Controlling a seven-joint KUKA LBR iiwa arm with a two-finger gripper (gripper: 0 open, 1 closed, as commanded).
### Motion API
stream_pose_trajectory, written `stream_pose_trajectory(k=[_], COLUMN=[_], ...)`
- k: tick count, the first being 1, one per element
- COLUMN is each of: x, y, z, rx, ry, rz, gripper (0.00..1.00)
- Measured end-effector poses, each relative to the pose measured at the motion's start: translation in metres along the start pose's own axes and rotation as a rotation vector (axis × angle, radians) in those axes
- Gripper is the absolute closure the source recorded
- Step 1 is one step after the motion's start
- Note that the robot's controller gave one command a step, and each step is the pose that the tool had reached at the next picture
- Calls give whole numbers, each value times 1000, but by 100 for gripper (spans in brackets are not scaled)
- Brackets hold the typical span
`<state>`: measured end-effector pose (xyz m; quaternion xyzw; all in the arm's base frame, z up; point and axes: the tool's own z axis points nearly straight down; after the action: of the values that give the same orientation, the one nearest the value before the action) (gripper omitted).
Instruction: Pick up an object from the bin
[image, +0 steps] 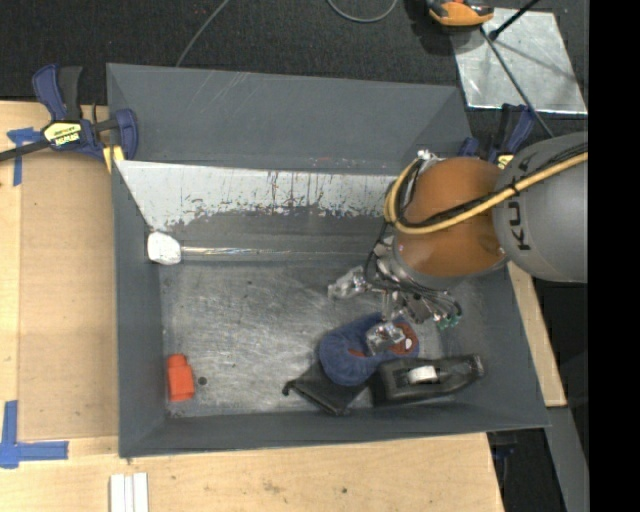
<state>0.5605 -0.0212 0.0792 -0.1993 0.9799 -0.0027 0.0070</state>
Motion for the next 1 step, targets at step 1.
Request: stream_pose_trajectory(k=[1], x=[13], y=[-74], z=[3], rx=[-14], ry=[-9], rz=[-277], gripper=[0])
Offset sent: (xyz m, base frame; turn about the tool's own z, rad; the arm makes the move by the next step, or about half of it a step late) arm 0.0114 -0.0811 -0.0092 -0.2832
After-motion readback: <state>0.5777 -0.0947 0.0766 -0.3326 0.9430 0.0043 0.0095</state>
